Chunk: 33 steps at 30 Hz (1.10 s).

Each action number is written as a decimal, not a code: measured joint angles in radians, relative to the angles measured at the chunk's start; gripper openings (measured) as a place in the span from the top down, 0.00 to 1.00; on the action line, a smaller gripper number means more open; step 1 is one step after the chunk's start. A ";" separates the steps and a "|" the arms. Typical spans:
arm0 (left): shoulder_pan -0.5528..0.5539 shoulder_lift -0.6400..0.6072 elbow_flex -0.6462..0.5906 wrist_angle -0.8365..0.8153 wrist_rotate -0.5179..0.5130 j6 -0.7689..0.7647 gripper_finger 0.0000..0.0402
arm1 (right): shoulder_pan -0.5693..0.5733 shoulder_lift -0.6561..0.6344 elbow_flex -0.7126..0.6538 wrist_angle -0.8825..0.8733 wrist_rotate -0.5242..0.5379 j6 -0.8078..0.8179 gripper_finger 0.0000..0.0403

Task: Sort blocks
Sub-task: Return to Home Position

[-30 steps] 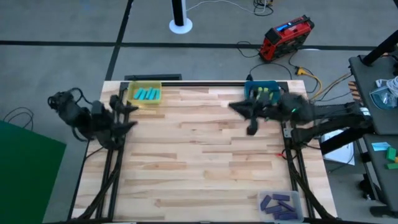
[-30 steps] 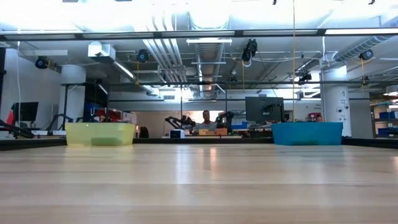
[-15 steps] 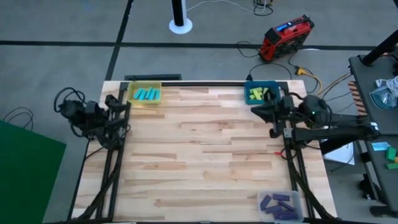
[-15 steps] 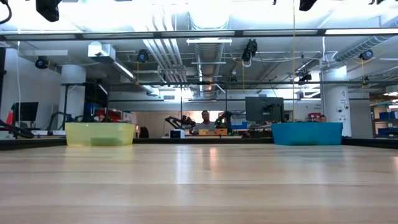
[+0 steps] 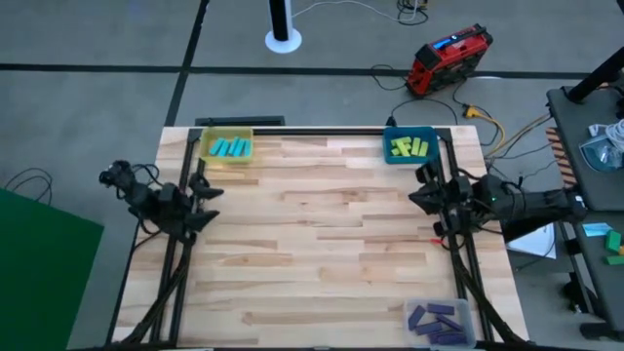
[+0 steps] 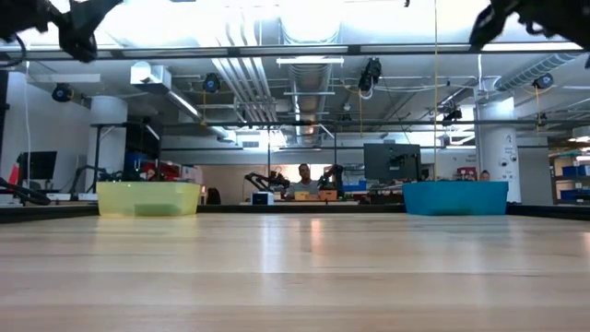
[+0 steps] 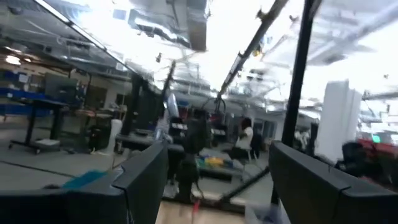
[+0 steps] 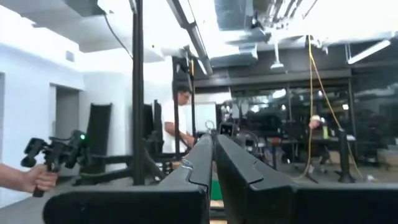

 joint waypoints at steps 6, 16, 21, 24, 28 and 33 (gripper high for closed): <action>0.002 0.001 -0.119 0.102 0.000 -0.006 0.37 | 0.000 -0.116 -0.164 0.124 -0.001 -0.001 0.97; 0.146 0.003 -0.120 0.039 0.000 0.049 0.37 | -0.002 -0.205 -0.173 0.114 0.002 -0.054 0.97; 0.297 0.002 -0.120 -0.047 0.002 0.009 0.37 | -0.002 -0.199 -0.173 0.112 0.002 -0.047 0.97; 0.400 0.000 -0.120 -0.102 0.046 -0.047 0.37 | -0.002 -0.196 -0.173 0.111 0.000 -0.042 0.97; 0.542 -0.001 -0.121 -0.186 0.227 -0.144 0.37 | -0.002 -0.195 -0.173 0.100 0.000 -0.045 0.97; 0.661 0.001 -0.121 -0.259 0.497 -0.257 0.37 | -0.002 -0.195 -0.174 0.035 0.000 -0.039 0.97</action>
